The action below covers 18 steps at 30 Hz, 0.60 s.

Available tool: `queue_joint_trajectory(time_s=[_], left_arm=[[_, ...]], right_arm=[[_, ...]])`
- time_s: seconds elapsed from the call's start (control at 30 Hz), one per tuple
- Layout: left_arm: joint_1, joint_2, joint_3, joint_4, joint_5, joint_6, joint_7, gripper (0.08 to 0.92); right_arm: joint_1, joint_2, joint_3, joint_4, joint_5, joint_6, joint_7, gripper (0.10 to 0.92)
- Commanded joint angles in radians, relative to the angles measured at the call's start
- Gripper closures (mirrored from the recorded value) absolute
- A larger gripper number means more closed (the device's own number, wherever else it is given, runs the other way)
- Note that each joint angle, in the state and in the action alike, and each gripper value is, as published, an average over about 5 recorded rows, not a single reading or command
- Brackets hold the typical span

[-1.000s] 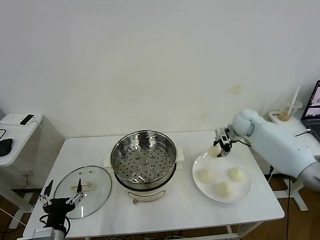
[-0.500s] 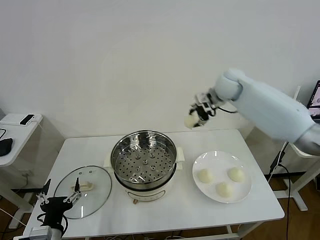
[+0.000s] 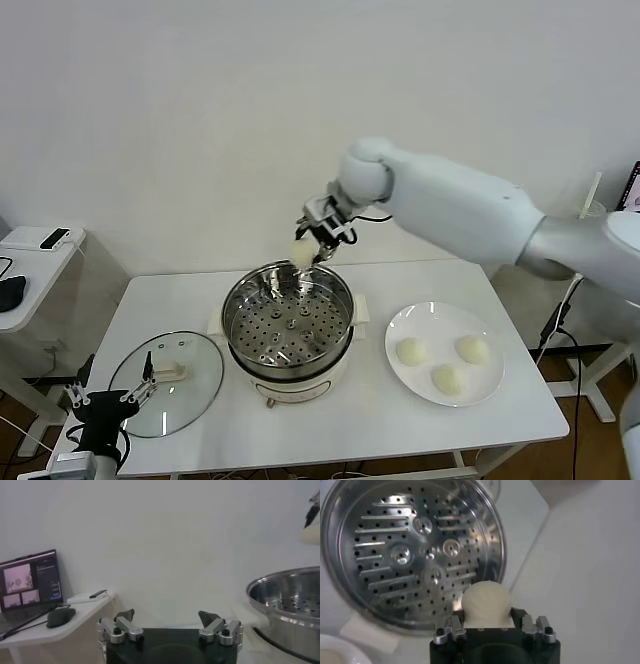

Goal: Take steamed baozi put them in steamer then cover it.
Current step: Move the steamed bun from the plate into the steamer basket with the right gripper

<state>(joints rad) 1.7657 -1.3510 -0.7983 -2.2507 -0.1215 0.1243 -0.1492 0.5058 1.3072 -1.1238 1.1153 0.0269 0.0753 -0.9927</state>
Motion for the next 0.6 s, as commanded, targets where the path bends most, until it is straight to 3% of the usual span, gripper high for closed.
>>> queue_joint_trajectory(time_s=[0.03,0.6], left_arm=[[0.004,-0.001,-0.010,-0.006,-0.002,0.000,0.000,0.177],[0.003,-0.006,-0.030,-0.001,-0.008,-0.001,-0.001,0.177]], right_arm=[[-0.003,0.099,-0.065,-0.077,-0.067,0.168,0.036,0.423],[-0.126,0.118,-0.059,-0.159,-0.277,0.375,0.119,0.423]])
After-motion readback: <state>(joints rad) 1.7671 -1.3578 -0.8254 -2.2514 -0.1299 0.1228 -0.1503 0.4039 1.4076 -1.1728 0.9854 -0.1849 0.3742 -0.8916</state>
